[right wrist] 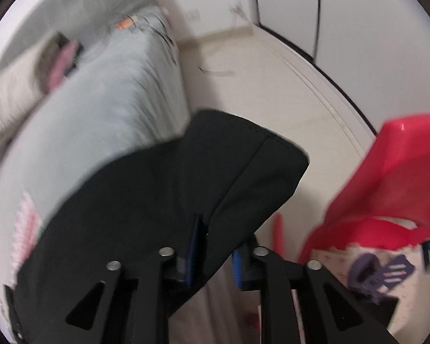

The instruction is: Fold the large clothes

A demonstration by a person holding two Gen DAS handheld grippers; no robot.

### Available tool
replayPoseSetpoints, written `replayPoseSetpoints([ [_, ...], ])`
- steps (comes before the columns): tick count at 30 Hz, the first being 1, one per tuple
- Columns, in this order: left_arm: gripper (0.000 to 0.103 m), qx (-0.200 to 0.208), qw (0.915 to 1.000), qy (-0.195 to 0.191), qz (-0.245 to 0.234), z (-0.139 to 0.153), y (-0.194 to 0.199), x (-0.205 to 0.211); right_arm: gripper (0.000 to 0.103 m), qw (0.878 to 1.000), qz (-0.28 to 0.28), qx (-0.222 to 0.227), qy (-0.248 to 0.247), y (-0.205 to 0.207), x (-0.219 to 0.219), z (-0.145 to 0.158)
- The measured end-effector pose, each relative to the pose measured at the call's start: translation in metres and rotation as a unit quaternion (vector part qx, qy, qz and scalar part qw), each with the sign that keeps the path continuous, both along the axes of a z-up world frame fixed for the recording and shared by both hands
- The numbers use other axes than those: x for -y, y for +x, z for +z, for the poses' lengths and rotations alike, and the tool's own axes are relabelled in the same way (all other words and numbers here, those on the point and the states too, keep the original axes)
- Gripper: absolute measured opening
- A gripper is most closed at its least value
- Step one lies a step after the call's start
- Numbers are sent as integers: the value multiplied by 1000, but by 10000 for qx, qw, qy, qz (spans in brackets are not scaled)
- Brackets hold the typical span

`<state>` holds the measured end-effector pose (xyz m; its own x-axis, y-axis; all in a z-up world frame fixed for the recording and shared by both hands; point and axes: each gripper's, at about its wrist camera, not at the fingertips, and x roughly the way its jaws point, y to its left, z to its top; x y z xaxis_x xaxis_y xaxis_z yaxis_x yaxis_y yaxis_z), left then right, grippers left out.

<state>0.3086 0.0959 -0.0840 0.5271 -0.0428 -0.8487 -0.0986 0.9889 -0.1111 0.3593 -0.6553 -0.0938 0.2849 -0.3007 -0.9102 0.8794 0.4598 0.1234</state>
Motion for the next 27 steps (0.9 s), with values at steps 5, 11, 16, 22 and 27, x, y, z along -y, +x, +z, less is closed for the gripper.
replayPoseSetpoints([
  [5, 99, 410, 9985, 204, 290, 18, -12, -14, 49, 9937, -605, -819, -475, -11, 10, -3],
  [11, 99, 921, 9932, 92, 709, 46, -25, -39, 52, 9819, -89, -353, -1857, 1, -42, 65],
  [16, 99, 1241, 9878, -79, 937, 67, -32, -58, 52, 9461, 2937, 243, -1344, 57, -156, 71],
  [22, 99, 1706, 9718, -278, 1606, 95, -50, -121, 70, 9018, 3806, -1050, -1756, 86, -220, 14],
  [27, 99, 2134, 9298, -954, 2844, 118, -63, -223, 78, 9096, 3048, -1227, -2544, 66, -236, 61],
])
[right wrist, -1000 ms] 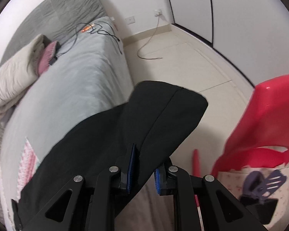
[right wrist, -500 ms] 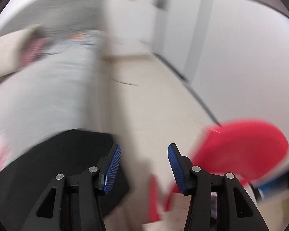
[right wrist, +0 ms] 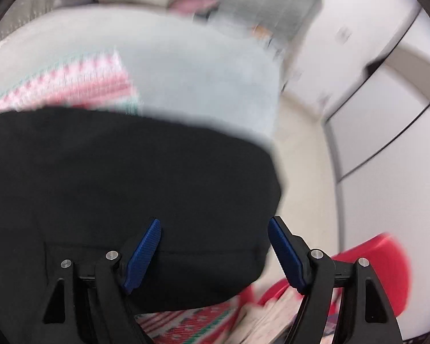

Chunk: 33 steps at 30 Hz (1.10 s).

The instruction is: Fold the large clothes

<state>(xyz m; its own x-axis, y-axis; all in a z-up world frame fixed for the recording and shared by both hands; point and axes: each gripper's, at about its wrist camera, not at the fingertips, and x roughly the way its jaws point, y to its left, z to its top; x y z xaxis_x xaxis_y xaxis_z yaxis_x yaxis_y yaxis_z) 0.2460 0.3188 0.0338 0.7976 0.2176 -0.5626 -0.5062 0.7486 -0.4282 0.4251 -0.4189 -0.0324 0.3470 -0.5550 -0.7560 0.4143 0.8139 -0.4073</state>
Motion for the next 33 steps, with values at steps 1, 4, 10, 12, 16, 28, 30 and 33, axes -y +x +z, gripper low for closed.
replayPoseSetpoints([
  [1, 99, 175, 9994, -252, 189, 4, 1, -21, 78, 9992, 305, 229, -72, -4, -16, 17],
  [4, 99, 360, 9978, -466, 290, 13, 18, -56, 79, 9938, 1010, 464, 96, -10, -58, 37],
  [10, 100, 293, 9981, 221, 490, 29, 70, -76, 79, 9699, 2340, 647, 192, -29, -154, 50],
  [12, 100, -304, 9968, 357, 643, 21, 96, -91, 79, 9614, 2649, 686, 287, -34, -179, 50],
  [16, 95, -361, 9950, 200, 905, -3, 114, -107, 79, 9501, 3011, 700, 416, -33, -200, 32],
  [28, 7, 632, 9890, 824, 1057, 37, 86, -104, 79, 9367, 3408, 757, 269, -26, -227, 20],
  [30, 7, 700, 9820, 1443, 1001, 54, 76, -81, 79, 9328, 3508, 743, 354, -27, -235, 19],
  [33, 7, 730, 9666, 2140, 1206, 68, 49, -46, 79, 9246, 3697, 762, 522, -31, -248, 18],
])
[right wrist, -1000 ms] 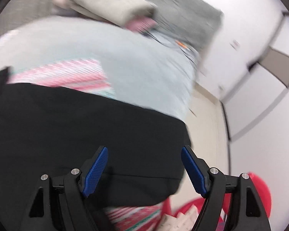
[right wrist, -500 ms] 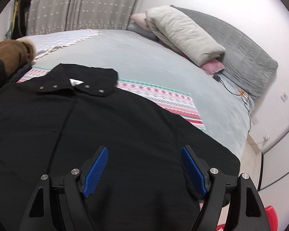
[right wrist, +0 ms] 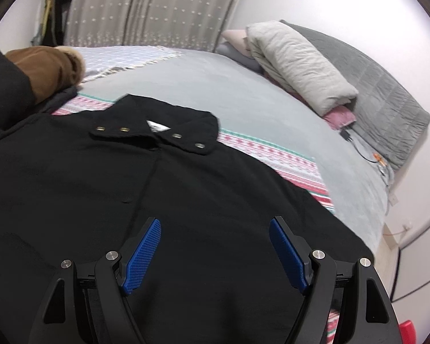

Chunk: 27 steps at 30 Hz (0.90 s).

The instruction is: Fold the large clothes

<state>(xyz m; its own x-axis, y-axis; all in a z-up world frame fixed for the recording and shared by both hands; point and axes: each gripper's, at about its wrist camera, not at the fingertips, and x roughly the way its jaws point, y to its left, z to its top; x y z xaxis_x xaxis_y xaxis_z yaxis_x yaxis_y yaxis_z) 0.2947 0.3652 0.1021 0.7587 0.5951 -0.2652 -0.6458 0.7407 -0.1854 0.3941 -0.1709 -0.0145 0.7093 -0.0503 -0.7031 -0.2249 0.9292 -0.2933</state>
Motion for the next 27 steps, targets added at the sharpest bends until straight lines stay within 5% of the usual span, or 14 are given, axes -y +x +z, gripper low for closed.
replayPoseSetpoints([
  [4, 7, -110, 9973, 551, 474, -11, -41, 33, 79, 9989, 400, -59, 236, -8, -21, -1],
  [9, 7, 13, 9963, -638, 568, -24, -82, 13, 79, 9965, 793, -259, 103, -12, -58, -19],
  [12, 7, -28, 9976, -246, 649, -31, -89, 17, 79, 9948, 979, -281, 32, -17, -76, -27],
  [14, 7, -512, 9953, 147, 813, -49, -67, 11, 79, 9934, 1086, -366, 37, -20, -87, -33],
  [19, 7, -890, 9852, -1176, 880, -91, -68, -29, 79, 9868, 1190, -1059, 296, -14, -103, -60],
  [24, 7, -919, 9922, -442, 718, -83, -73, -8, 79, 9776, 1235, -1644, 450, -9, -105, -90],
  [27, 8, -1014, 9898, -821, 567, -92, -65, -29, 84, 9764, 1167, -1709, 626, -3, -100, -99],
])
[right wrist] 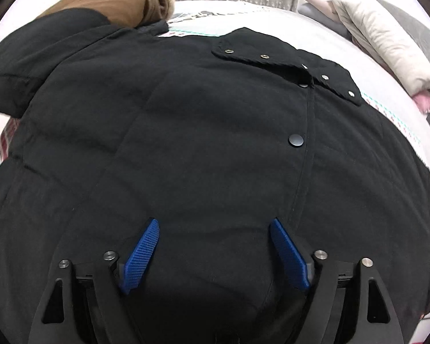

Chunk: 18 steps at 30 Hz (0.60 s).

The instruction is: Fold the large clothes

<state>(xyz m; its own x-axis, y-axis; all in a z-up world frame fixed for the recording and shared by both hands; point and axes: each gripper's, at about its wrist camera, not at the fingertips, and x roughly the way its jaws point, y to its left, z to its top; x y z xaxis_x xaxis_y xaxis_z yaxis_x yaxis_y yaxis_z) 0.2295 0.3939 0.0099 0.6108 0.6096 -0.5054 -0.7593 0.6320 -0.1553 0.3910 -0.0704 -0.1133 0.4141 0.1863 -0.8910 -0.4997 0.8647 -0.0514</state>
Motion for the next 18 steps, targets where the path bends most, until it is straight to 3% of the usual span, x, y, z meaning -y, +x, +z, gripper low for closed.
replayPoseSetpoints([
  [3, 12, 207, 9973, -701, -125, -6, -7, -22, 84, 10000, -18, -11, -28, 0, -1, 0],
  [8, 25, 400, 9955, -848, -143, 1, -15, -26, 84, 10000, 5, 7, -27, -3, 1, -1],
  [10, 38, 458, 9945, -942, -8, 2, -20, -30, 84, 10000, 21, -22, -3, -2, 3, -1],
  [13, 42, 653, 9905, -1211, 81, 8, -37, -31, 84, 9998, 39, -78, 150, -4, 6, 6],
  [18, 58, 1186, 9895, -813, 132, 35, -59, -8, 84, 9983, 269, -94, 512, -20, 3, 17],
])
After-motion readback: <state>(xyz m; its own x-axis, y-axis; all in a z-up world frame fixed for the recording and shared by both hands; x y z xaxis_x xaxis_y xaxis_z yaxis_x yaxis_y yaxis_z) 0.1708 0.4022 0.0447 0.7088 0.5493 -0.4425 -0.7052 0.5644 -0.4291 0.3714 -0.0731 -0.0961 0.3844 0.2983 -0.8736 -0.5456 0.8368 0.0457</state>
